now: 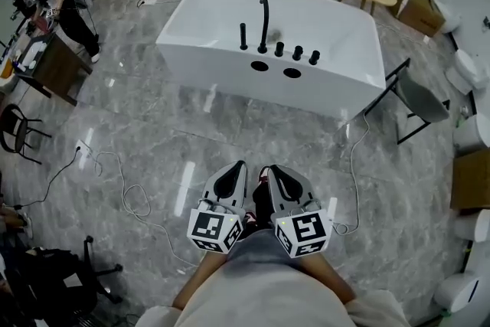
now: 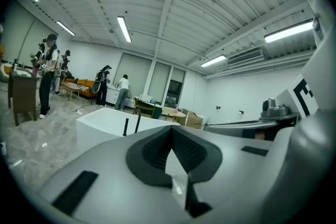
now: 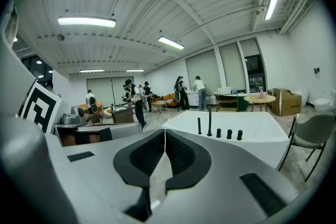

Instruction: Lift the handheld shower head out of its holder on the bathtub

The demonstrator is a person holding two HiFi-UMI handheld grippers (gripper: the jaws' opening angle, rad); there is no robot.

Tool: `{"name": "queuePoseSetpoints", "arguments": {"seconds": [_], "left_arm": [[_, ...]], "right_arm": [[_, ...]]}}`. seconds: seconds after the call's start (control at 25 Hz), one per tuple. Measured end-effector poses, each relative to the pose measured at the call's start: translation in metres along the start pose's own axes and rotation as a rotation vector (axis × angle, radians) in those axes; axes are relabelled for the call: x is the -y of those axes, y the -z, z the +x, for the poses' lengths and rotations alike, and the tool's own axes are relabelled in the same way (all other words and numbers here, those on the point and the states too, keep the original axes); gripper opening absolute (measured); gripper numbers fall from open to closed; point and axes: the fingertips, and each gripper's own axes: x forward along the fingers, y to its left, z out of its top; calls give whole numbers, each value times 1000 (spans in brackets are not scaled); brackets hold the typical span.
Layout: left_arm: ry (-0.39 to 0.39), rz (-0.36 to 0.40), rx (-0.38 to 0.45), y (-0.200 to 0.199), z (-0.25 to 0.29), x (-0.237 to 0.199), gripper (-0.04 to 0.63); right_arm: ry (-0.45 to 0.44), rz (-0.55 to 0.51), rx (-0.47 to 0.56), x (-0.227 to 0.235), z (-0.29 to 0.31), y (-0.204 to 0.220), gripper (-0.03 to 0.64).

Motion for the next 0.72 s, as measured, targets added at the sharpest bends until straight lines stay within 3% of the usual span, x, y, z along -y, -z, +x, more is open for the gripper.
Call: {"name": "queuePoseSetpoints", "arguments": {"seconds": [0.72], "left_arm": [[-6,30,-67,-36,189,-65,3]], "right_arm": [[-79,28,-9,114,157,-55,21]]}}
